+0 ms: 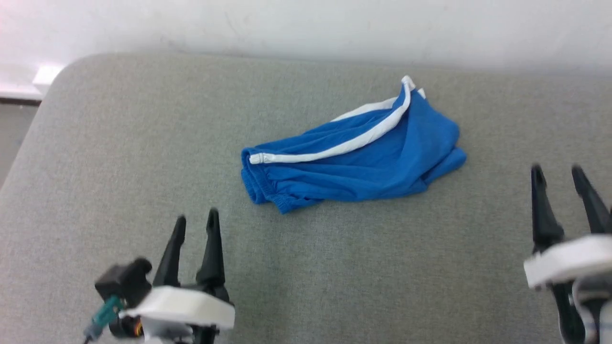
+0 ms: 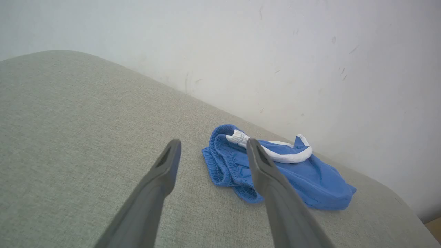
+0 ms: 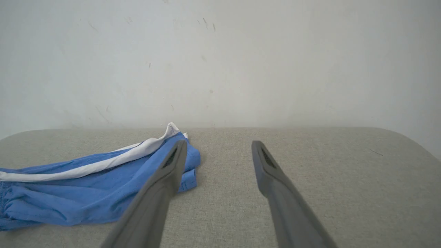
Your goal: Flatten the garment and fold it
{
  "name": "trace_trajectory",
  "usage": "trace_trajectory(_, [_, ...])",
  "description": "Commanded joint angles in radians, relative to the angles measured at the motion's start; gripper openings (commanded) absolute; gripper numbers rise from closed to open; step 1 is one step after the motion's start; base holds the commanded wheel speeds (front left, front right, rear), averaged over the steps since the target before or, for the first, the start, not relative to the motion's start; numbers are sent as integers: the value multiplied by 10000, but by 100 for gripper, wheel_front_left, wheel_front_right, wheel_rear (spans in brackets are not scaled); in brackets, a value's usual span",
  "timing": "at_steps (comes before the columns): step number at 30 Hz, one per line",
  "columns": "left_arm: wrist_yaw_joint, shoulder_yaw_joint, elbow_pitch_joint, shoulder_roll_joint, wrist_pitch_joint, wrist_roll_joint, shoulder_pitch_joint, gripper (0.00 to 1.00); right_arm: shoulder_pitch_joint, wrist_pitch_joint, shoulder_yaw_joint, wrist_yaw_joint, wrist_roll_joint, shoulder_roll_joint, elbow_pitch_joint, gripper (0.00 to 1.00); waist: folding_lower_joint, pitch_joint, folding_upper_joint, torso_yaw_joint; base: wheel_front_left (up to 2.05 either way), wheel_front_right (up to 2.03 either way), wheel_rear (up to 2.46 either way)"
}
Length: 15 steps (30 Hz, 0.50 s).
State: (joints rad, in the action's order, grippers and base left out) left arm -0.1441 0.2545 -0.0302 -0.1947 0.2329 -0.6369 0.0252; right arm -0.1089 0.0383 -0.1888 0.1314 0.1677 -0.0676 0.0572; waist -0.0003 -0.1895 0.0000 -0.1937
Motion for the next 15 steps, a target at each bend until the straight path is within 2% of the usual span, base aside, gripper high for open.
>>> trace_trajectory(1, [-67, -60, 90, 69, 110, 125, -271, 100, 412, -235, -98, -7, -131, 84, 221, 100, 3, 445, 0, 186, 0, 0, 0])
trace_trajectory(6, [-96, -4, 377, 338, 229, 403, -792, 100, 1551, -927, -320, -7, 210, 167, 399, 100, 3, 718, 0, 258, 0, 0, 0])
trace_trajectory(10, [-62, 132, 537, 341, 164, 565, -667, 100, 1806, -1208, -224, -7, 264, 170, 333, 100, 3, 788, 0, 334, 0, 0, 0])
trace_trajectory(15, [-46, 510, 693, 103, -920, 709, 145, 100, 1658, -1276, -215, -7, 47, 172, 350, 100, 3, 773, 0, 373, 0, 0, 0])
